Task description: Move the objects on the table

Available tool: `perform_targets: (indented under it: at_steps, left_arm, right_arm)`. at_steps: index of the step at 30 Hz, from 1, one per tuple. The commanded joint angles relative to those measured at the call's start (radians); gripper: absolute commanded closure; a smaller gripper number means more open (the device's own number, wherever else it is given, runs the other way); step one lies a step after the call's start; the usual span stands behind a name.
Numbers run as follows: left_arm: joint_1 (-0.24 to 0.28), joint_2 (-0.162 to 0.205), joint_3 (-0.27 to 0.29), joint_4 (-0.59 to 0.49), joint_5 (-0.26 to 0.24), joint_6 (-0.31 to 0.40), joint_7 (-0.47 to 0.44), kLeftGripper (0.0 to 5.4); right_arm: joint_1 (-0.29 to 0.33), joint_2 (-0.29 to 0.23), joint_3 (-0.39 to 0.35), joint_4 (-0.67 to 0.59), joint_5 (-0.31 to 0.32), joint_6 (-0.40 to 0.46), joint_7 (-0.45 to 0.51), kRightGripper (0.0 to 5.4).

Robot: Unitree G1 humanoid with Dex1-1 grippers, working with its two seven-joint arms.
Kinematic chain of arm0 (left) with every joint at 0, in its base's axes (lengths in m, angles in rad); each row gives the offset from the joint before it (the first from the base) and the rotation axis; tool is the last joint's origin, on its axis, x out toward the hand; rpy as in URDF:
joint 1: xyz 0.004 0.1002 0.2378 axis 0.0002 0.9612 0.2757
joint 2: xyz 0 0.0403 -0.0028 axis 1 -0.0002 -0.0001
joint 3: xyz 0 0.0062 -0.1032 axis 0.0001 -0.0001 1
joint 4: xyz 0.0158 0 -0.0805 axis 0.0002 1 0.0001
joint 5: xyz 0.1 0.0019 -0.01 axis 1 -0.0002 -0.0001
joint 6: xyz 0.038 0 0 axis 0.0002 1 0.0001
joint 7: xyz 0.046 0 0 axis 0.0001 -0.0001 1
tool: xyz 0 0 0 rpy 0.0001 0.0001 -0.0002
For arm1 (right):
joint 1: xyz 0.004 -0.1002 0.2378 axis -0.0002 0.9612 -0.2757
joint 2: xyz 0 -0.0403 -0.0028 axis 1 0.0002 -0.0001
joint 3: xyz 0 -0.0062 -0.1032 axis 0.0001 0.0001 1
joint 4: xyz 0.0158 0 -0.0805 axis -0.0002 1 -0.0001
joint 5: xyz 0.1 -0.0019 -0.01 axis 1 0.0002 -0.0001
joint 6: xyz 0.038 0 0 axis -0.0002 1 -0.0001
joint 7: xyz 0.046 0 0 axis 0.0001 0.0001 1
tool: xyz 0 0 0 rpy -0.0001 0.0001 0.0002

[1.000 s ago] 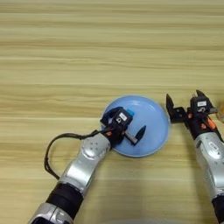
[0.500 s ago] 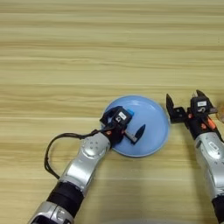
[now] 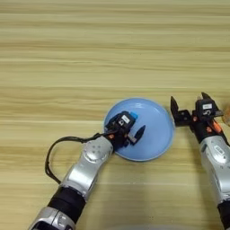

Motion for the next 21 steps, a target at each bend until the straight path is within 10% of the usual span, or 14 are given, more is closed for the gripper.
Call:
perform_targets:
  at_steps: [1, 21]
  left_arm:
    - [-0.003, 0.005, -0.002, 0.003, 0.017, 0.015, 0.003, 2.14]
    - [-0.007, 0.0, 0.0, 0.008, 0.016, 0.013, 0.003, 4.04]
  right_arm:
    - [-0.012, 0.003, 0.0, -0.009, 0.004, 0.004, -0.006, 0.0]
    - [-0.014, 0.003, -0.001, -0.007, 0.004, 0.004, -0.007, 0.0]
